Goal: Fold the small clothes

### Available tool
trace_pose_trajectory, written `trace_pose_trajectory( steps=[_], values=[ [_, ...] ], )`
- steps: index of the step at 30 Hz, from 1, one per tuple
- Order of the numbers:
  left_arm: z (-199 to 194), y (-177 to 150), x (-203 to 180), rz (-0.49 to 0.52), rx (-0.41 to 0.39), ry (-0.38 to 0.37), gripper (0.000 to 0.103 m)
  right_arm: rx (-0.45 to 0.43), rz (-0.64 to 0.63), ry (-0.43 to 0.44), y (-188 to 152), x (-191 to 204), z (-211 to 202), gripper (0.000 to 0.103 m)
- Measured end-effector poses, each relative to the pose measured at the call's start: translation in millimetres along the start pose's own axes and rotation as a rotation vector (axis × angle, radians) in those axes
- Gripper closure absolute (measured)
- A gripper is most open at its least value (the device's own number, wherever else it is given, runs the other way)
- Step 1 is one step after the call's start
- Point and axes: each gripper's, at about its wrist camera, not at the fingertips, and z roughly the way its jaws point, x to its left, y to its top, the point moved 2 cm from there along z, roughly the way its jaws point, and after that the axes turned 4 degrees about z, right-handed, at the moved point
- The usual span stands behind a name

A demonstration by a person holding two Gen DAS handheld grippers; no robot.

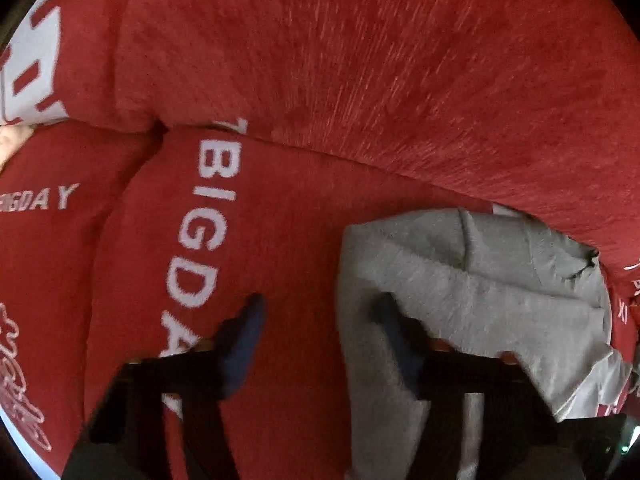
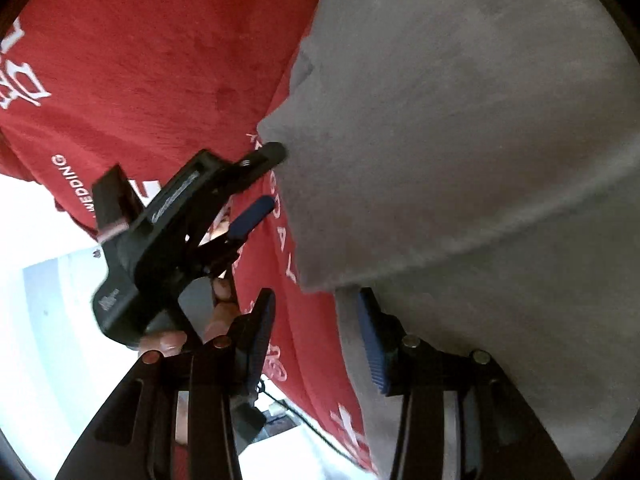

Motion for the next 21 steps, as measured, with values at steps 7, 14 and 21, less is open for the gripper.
trace_pose_trajectory(
  steps=[7,14,21],
  values=[
    [-1,3,10,0.030,-0.036,0.085,0.068,-0.035,0.006,0.021,9,12,22,0.097],
    [-11,-7,30,-0.040,-0.049,0.076,0.027,-0.012,0.027,-0.015,9,-2,40,0.095],
    [-53,-36,9,0.034,-0.088,0.098,0.019,0.039,-0.088,-0.170,-2,1,-6,0.081]
  ],
)
